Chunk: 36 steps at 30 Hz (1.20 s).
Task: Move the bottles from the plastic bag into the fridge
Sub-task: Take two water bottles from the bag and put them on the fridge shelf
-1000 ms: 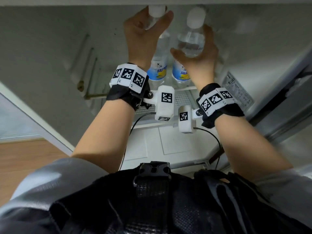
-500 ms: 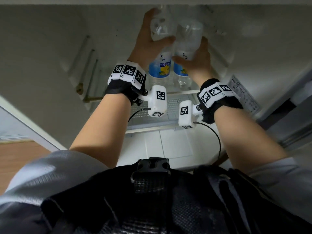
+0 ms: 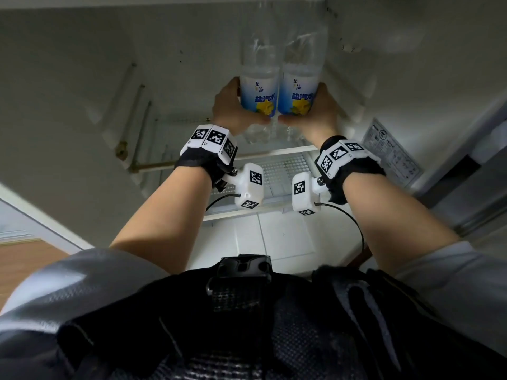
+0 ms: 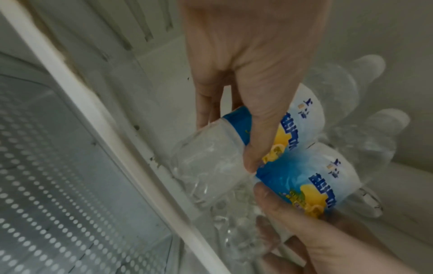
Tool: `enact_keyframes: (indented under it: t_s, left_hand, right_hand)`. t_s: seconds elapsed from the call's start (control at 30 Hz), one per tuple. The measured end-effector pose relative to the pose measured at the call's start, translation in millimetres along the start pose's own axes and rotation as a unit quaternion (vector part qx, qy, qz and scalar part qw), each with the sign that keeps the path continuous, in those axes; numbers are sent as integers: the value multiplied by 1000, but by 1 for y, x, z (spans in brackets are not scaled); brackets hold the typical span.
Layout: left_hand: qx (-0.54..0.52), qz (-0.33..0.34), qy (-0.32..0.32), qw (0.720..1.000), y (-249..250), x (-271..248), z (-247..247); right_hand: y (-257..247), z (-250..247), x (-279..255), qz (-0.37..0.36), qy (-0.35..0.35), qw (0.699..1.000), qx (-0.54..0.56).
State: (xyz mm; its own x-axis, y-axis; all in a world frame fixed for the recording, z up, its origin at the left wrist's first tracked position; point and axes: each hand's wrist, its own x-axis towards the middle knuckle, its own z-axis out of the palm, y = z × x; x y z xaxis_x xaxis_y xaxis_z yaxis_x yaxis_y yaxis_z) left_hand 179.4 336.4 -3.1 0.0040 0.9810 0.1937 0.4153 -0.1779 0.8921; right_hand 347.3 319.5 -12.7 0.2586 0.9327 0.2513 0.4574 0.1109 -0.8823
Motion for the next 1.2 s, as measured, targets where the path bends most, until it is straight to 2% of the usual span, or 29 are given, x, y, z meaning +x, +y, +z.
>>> enact_keyframes:
  t_s: [0.23,0.43,0.63,0.93,1.2]
  left_hand:
    - [-24,5,-12,1000,-4,15,12]
    - [27,12,1,1000,1,25,24]
    - [89,1,-24,996,7,35,24]
    - [74,-4,2,997,4,30,29]
    - [53,-11,-3,999,1,15,31]
  right_hand:
    - [-2,5,13,-6,15,1000,-27]
    - [0,8,23,-14,-3,997,-70]
    - [1,7,31,-23,-11,995,-101]
    - [4,7,34,-10,-15,995,-95]
    - [10,4,24,12,-19,995,-96]
